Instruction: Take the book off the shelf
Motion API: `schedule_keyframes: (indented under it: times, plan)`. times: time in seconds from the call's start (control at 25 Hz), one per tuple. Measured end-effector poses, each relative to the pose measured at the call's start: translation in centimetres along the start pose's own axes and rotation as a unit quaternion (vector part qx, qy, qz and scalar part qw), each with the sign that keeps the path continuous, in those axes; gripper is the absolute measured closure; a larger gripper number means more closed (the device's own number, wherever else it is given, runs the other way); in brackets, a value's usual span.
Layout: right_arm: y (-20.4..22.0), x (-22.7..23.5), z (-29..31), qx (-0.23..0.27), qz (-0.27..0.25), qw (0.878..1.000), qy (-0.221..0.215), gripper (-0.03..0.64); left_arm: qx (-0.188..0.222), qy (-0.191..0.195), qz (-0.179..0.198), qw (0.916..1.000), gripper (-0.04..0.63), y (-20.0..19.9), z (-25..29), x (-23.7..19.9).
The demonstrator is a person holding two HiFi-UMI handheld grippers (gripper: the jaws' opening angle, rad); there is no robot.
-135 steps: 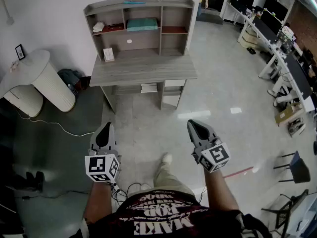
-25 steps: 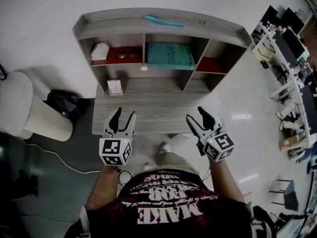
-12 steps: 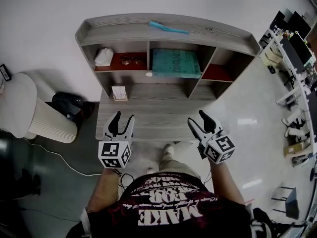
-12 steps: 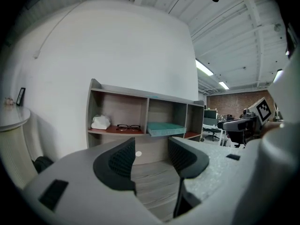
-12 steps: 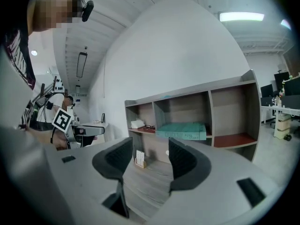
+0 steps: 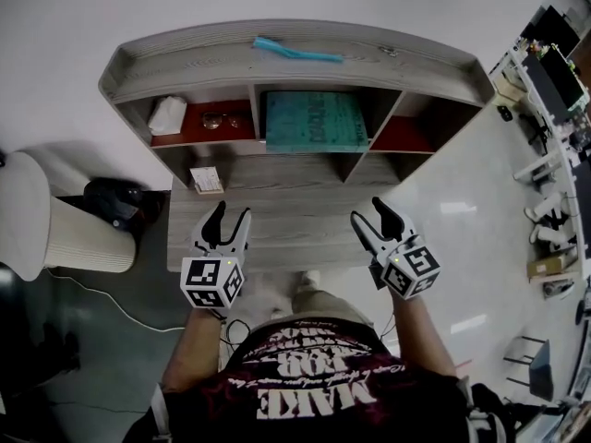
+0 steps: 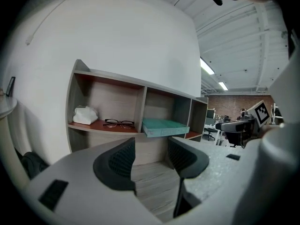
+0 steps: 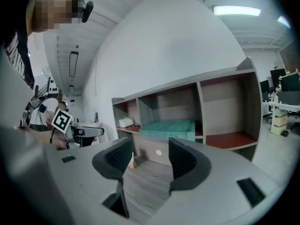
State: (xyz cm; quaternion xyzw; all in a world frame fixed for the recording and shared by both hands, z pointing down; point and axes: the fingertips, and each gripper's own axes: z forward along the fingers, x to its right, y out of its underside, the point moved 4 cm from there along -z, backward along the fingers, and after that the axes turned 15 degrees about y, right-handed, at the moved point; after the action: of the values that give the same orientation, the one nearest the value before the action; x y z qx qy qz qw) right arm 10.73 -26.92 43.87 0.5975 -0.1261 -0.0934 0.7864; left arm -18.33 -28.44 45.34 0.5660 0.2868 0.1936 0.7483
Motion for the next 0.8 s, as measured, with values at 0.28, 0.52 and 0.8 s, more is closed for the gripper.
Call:
schedule_keyframes:
  times: [0.28,0.52,0.8]
  plan:
    - [-0.8,3.3,4.0,0.003,0.009,1.000,-0.003,0.377,-0.014,-0.001,-0.009,0.9999,0.388,-0.4,5.2,-1.6]
    - [-1.0,6.5,8.0,-0.014,0.018,1.000,-0.013,0.379,-0.016,-0.005,-0.030,0.9994,0.388,-1.1,9.2,-2.8]
    - [-0.8,9.5,13.1,-0.039,0.041,0.998,-0.023,0.377,-0.022,-0.007,-0.053,0.9983,0.388,-1.6,14.2,-4.4]
